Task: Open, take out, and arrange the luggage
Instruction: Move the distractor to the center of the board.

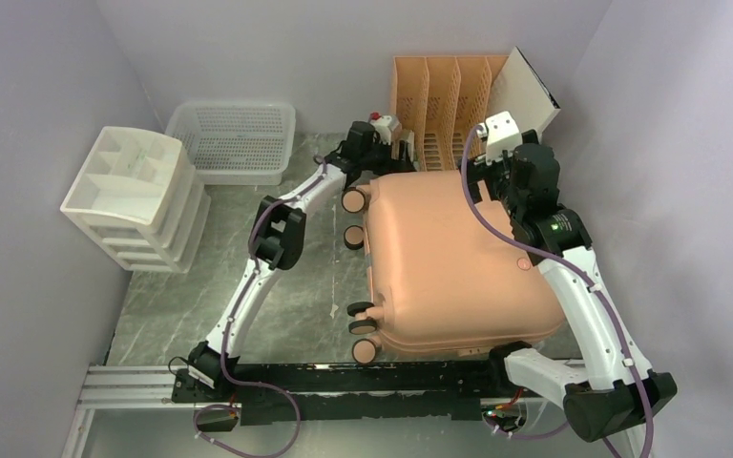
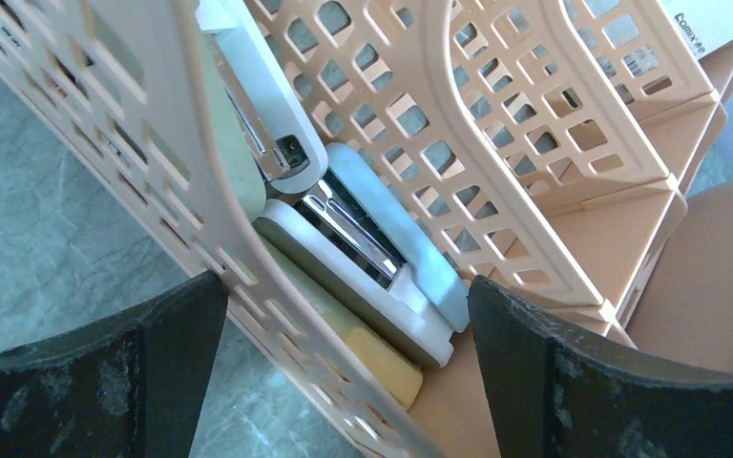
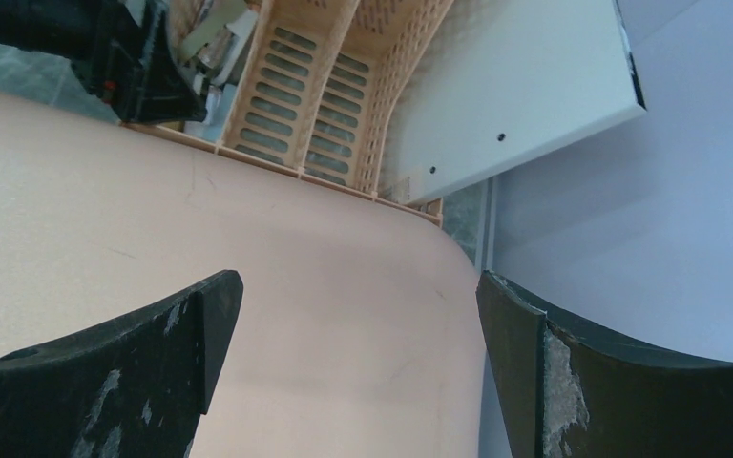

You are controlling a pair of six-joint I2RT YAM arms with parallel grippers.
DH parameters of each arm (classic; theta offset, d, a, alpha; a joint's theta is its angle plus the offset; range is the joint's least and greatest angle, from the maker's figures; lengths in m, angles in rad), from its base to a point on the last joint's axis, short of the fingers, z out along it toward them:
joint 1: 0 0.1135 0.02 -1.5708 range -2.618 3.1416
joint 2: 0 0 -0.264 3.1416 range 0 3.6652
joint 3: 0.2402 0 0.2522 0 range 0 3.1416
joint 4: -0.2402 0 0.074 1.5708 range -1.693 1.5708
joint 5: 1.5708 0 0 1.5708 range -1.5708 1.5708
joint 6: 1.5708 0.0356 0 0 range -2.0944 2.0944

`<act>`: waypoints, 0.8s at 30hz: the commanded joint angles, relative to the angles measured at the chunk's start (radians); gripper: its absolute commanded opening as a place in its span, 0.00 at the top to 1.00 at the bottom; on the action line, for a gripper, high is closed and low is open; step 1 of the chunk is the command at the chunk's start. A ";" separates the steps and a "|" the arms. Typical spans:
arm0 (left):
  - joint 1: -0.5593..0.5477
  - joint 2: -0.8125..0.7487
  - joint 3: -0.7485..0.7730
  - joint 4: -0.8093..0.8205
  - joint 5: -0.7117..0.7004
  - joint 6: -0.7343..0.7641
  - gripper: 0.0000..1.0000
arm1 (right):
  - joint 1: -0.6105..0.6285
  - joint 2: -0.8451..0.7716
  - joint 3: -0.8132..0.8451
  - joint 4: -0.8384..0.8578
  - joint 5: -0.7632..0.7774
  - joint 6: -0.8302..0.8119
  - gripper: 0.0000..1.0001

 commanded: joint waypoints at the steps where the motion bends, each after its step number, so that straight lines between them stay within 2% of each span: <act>1: 0.020 -0.100 0.017 0.018 0.121 -0.068 0.03 | -0.008 -0.009 0.004 0.022 0.101 -0.010 0.00; 7: 0.170 -0.323 -0.121 -0.032 0.103 0.027 0.03 | -0.010 -0.020 0.016 -0.022 0.110 -0.011 0.00; 12: 0.256 -0.548 -0.263 -0.144 0.287 0.279 0.03 | -0.011 -0.057 -0.001 -0.038 0.078 -0.024 0.00; 18: 0.237 -0.752 -0.355 -0.466 0.411 0.699 0.03 | -0.011 -0.095 -0.031 -0.046 0.017 -0.035 0.00; 21: 0.207 -0.830 -0.428 -0.565 0.425 0.856 0.03 | -0.011 -0.115 -0.050 -0.048 -0.008 -0.040 0.00; 24: 0.144 -0.841 -0.439 -0.717 0.383 1.015 0.03 | -0.011 -0.128 -0.054 -0.055 -0.016 -0.042 0.00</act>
